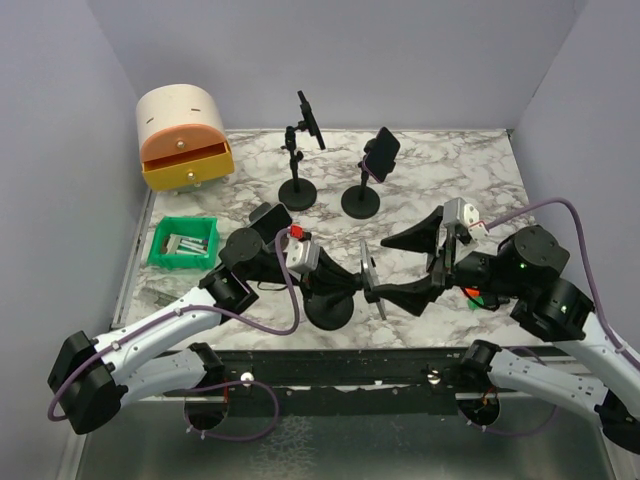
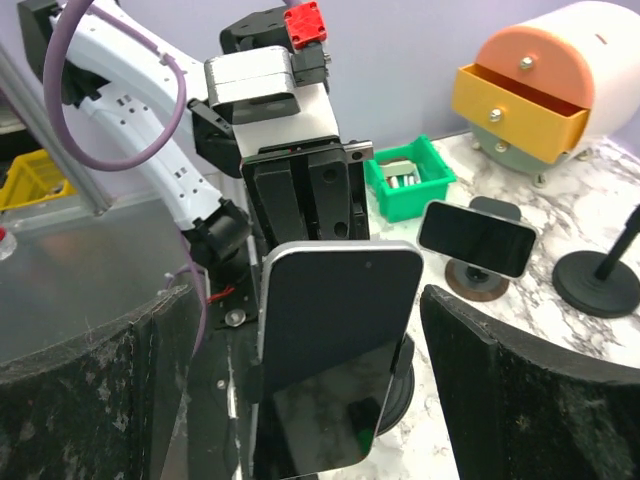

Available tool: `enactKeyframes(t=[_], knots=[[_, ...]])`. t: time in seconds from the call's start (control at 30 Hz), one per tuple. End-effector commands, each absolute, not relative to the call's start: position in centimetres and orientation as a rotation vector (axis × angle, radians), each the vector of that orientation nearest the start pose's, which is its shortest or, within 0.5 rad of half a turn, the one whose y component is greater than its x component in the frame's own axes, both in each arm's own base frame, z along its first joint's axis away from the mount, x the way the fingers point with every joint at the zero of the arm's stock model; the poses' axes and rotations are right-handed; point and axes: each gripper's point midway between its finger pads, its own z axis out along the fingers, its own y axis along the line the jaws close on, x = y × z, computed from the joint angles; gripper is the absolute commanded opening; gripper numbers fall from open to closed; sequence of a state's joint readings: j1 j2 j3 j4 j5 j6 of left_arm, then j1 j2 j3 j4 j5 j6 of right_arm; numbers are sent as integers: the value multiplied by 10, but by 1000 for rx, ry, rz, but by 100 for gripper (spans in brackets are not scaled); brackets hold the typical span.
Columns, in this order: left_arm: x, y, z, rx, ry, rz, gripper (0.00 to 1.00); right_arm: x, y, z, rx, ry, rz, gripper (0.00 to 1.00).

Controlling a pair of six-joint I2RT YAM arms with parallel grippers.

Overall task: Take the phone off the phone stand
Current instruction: Place the phone stand with the phone at the center of the board.

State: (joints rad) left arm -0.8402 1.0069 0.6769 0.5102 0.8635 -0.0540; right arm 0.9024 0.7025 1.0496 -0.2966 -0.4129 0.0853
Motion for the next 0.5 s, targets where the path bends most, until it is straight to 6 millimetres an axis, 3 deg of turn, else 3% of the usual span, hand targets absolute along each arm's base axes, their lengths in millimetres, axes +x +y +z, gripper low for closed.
enactKeyframes(t=[0.0, 0.47], knots=[[82, -317, 352, 1307, 753, -1353, 0, 89, 261, 400, -1046, 1276, 1163, 97], [73, -308, 358, 1325, 680, -1323, 0, 81, 276, 402, -1055, 1305, 1304, 98]])
